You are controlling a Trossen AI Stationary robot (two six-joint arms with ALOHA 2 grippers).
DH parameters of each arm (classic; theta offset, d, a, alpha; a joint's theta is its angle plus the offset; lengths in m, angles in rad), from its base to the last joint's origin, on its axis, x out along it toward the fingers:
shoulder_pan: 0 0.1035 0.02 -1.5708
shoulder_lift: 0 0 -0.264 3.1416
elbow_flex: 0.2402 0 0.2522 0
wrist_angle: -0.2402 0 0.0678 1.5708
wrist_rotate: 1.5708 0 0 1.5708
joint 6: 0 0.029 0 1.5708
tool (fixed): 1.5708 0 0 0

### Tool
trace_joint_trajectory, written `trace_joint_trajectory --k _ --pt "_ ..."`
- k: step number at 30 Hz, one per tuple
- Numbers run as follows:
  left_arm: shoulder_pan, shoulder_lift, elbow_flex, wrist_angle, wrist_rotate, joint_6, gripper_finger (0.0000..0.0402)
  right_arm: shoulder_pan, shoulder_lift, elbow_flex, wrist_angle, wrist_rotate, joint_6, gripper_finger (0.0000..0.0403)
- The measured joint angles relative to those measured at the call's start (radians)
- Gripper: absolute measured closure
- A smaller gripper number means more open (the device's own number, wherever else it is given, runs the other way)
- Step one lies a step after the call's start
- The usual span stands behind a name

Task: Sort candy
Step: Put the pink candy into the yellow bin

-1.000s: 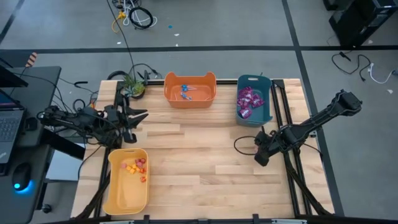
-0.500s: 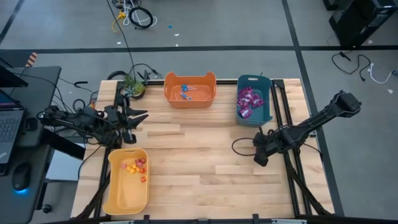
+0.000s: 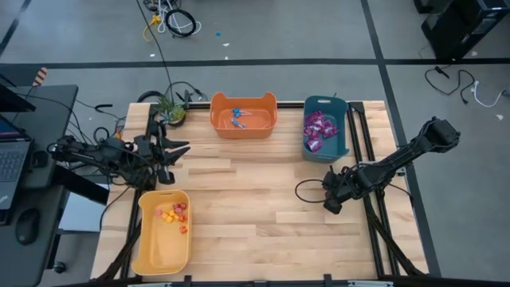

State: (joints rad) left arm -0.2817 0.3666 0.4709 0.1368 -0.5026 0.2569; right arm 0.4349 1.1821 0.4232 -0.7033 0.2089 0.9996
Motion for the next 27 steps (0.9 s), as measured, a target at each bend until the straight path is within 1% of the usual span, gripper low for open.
trace_joint_trajectory --k 6,10,13,20,27 --pt "0.000 0.000 0.000 -0.001 0.000 0.000 0.0335 -0.018 0.001 -0.001 0.000 0.003 0.020 0.0167" --pt "0.000 0.000 0.000 -0.001 0.000 0.000 0.0335 -0.040 0.001 -0.001 -0.004 -0.009 0.023 0.0199" --pt "0.000 0.000 0.000 -0.005 0.000 0.000 0.0335 -0.049 0.002 -0.002 -0.008 -0.008 0.035 0.0240" --pt "0.000 0.000 0.000 -0.014 0.000 0.000 0.0335 -0.053 0.003 -0.004 -0.015 -0.007 0.020 0.0354" --pt "0.000 0.000 0.000 -0.042 0.000 0.000 0.0335 -0.053 -0.018 -0.008 -0.008 -0.023 0.030 0.0357"
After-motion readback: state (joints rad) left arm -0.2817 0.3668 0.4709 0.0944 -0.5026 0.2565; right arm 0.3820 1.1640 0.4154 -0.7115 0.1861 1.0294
